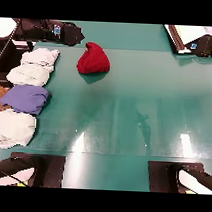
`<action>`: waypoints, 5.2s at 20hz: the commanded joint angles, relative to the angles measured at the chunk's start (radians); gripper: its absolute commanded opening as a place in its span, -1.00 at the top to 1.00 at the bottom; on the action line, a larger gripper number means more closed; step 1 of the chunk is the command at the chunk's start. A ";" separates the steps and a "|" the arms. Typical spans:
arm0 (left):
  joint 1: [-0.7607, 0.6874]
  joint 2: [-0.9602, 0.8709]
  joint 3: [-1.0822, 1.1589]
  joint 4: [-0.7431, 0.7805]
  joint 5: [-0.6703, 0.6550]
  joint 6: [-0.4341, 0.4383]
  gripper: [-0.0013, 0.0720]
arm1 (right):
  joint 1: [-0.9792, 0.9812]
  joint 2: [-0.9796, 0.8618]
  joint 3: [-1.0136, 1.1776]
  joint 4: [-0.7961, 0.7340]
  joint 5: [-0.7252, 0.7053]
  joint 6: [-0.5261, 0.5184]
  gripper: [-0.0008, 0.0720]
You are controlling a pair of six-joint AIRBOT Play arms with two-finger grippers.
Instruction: Fold the shirts.
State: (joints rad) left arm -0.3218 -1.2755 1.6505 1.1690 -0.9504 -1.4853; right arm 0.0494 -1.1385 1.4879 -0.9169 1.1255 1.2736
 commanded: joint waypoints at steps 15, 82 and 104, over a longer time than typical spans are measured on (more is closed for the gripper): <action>-0.001 0.000 0.000 -0.002 0.032 0.001 0.89 | 0.001 0.000 0.001 0.001 -0.002 0.000 0.94; 0.169 -0.229 -0.398 0.062 -0.058 -0.154 -0.70 | -0.005 0.014 0.497 0.008 0.315 0.126 0.93; 0.169 -0.256 -0.244 0.034 -0.019 -0.086 0.89 | 0.486 -0.258 -0.708 0.309 -0.204 0.076 -0.39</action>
State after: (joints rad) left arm -0.1543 -1.5318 1.4036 1.2034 -0.9642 -1.5738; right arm 0.3969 -1.2785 0.8059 -0.6937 1.0477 1.3739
